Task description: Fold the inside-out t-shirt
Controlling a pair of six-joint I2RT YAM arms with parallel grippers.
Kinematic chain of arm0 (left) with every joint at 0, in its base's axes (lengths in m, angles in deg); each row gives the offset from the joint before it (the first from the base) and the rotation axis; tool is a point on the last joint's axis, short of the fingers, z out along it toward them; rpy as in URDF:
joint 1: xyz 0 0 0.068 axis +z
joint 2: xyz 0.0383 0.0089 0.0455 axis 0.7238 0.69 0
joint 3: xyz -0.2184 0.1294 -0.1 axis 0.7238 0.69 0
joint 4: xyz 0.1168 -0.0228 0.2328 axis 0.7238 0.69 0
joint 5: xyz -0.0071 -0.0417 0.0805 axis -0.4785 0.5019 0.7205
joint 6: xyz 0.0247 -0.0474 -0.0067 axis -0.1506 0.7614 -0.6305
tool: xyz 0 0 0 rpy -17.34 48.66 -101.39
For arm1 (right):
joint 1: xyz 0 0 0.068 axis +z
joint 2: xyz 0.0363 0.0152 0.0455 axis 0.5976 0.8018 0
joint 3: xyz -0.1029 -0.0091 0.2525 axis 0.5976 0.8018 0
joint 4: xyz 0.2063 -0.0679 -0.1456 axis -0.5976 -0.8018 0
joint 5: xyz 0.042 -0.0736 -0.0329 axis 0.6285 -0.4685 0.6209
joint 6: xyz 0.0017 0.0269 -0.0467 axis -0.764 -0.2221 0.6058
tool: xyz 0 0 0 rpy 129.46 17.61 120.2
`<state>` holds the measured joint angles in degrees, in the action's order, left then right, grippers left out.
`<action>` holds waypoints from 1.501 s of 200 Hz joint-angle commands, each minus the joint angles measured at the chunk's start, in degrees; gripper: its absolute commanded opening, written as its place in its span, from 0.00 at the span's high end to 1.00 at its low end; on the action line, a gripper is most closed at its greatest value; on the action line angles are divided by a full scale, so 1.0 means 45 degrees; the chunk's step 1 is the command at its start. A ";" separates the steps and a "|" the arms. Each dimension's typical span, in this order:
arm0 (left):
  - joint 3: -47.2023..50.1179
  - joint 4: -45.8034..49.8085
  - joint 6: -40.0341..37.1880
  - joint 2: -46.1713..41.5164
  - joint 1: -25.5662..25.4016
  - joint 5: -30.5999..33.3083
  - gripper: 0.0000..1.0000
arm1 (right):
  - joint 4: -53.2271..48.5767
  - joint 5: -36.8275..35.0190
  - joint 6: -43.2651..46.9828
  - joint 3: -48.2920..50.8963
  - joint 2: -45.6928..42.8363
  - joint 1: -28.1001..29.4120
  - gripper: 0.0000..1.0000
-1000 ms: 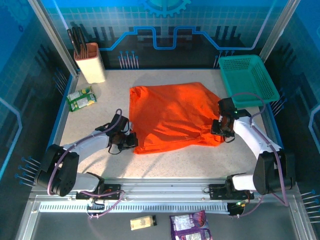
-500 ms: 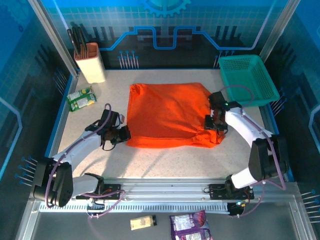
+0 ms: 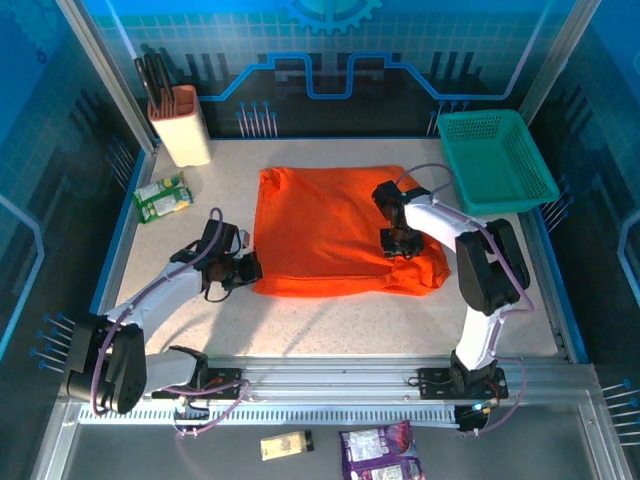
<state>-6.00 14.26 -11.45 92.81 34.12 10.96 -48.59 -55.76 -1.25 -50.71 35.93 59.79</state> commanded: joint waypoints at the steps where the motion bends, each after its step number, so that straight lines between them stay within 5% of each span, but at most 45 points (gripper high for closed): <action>1: 0.0149 -0.0067 -0.0138 0.0095 0.0104 -0.0322 1.00 | -0.0523 -0.0515 -0.0516 -0.0321 0.0194 0.0220 0.66; 54: -0.0557 0.0000 -0.0279 0.0016 0.0226 -0.0122 1.00 | -0.1094 -0.1725 -0.0386 -0.0876 -0.1370 0.0230 1.00; 112: -0.3877 0.0988 -0.1482 0.0607 0.1931 -0.0835 1.00 | -0.3221 -0.1733 -0.0064 -0.1872 -0.4378 0.0535 1.00; 153: -0.3905 0.2000 -0.2551 0.0417 0.2713 -0.0153 1.00 | -0.5398 -0.0123 -0.2320 0.0463 -0.6249 0.3245 1.00; 178: -0.3289 0.2031 -0.2586 0.0141 0.3032 0.0019 1.00 | -0.4834 0.2554 -0.3943 0.2287 -0.7033 0.4838 0.84; 201: -0.2964 0.1836 -0.2320 0.0105 0.3054 -0.0181 1.00 | -0.4856 0.1882 -0.4264 0.2219 -0.7200 0.5083 0.69; 242: -0.2616 0.1749 -0.2185 0.0037 0.3054 -0.0377 1.00 | -0.4004 0.0877 -0.3017 0.2040 -0.6424 0.3543 0.66; 300: -0.2189 0.1425 -0.1926 -0.0110 0.3044 -0.0587 1.00 | -0.1643 0.3054 -0.2660 0.2837 -0.5149 0.3599 0.59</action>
<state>-17.65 21.19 -20.98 93.77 47.30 9.78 -60.30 -46.38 -13.43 -40.53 11.17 75.68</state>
